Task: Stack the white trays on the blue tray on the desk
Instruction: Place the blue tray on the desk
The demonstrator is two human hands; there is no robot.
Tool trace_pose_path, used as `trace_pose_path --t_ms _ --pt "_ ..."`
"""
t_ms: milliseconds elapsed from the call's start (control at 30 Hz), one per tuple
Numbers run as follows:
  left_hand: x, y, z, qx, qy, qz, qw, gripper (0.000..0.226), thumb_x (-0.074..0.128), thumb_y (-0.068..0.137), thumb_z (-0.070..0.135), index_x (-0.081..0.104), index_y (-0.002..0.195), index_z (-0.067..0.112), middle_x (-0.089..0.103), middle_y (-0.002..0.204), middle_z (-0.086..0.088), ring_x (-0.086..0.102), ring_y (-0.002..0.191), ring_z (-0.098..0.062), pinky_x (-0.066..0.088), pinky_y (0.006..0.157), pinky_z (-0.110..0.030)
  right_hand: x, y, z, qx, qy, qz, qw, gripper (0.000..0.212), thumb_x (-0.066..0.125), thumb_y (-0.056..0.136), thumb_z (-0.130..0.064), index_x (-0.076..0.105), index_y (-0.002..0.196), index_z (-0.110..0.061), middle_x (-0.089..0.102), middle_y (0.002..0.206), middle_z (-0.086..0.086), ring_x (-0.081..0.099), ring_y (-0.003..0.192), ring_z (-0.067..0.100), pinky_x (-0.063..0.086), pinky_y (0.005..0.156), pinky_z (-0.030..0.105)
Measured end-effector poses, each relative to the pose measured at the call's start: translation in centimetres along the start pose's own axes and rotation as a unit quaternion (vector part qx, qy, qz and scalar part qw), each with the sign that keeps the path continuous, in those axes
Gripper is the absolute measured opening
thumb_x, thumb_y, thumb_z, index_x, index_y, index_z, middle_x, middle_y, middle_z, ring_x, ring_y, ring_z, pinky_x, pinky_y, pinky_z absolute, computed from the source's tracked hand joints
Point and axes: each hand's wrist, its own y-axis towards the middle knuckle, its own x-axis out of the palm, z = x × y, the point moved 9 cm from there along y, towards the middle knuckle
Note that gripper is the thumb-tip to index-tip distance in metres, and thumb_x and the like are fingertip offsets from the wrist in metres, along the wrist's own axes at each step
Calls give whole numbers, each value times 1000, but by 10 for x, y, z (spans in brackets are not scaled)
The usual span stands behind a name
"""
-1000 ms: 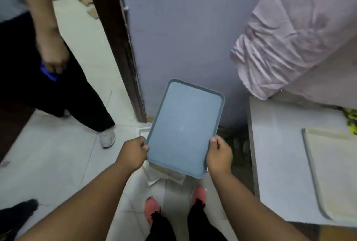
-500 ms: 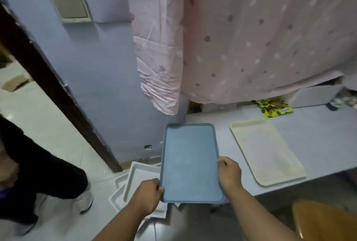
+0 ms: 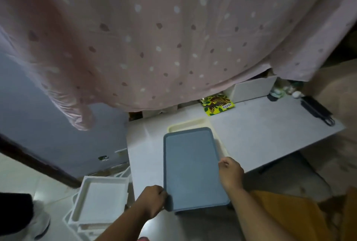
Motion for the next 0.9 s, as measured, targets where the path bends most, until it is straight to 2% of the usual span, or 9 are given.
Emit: trace_pose_path --t_ms 133,200,300,400,567,633,700,800,900 --pt "14 29 16 4 31 -13 999 33 37 99 30 58 77 17 70 98 -9 64 88 -22 43 68 -22 0 40 8 2 -28 -17 999 26 52 95 -9 62 71 -8 65 73 7 59 67 20 43 56 28" --pt "17 44 21 0 37 -28 999 32 37 99 32 59 81 17 70 101 -10 61 88 -22 41 73 -25 5 55 9 -6 -48 -20 999 24 52 96 -9 64 75 -6 66 76 8 63 73 23 44 58 28" --pt "20 71 25 -1 56 -54 997 35 39 97 35 57 73 19 70 96 -11 60 84 -23 42 72 -27 12 79 15 4 -66 -25 998 24 52 98 -12 65 78 -9 67 78 5 63 73 20 46 60 27" --pt "15 94 34 0 50 -45 998 39 40 94 35 48 59 20 62 80 -7 57 78 -22 39 66 -27 13 102 15 10 -77 -30 996 22 52 97 -12 68 82 -12 68 80 1 63 74 19 51 66 30" --pt "23 112 43 -39 11 -56 998 41 44 91 36 48 56 17 55 65 0 54 69 -19 38 58 -28 17 136 17 11 -116 -49 992 22 52 94 -10 65 83 3 67 80 17 65 79 35 45 58 32" --pt "25 117 43 -67 -14 -58 996 40 47 90 37 50 56 15 55 64 1 54 68 -17 37 56 -26 23 148 12 -9 -141 -62 988 20 53 91 -5 63 76 5 65 76 18 63 76 37 51 60 39" --pt "25 122 44 -90 -18 -63 994 40 49 90 39 51 58 15 58 69 1 53 68 -15 38 57 -25 28 159 8 -22 -157 -71 985 20 54 90 -5 65 74 -1 68 76 13 63 74 35 53 65 41" --pt "31 126 48 -117 2 -83 990 35 48 91 39 58 66 17 63 80 -1 57 76 -17 42 64 -25 29 172 9 -27 -184 -88 979 19 57 91 -9 74 97 -14 74 94 5 68 86 28 49 69 26" --pt "40 131 45 -139 36 -110 984 21 52 90 23 71 88 12 73 97 -7 68 90 -20 54 75 -28 32 180 10 -45 -202 -95 974 20 58 91 -12 73 103 -17 74 97 3 68 86 26 47 68 25"
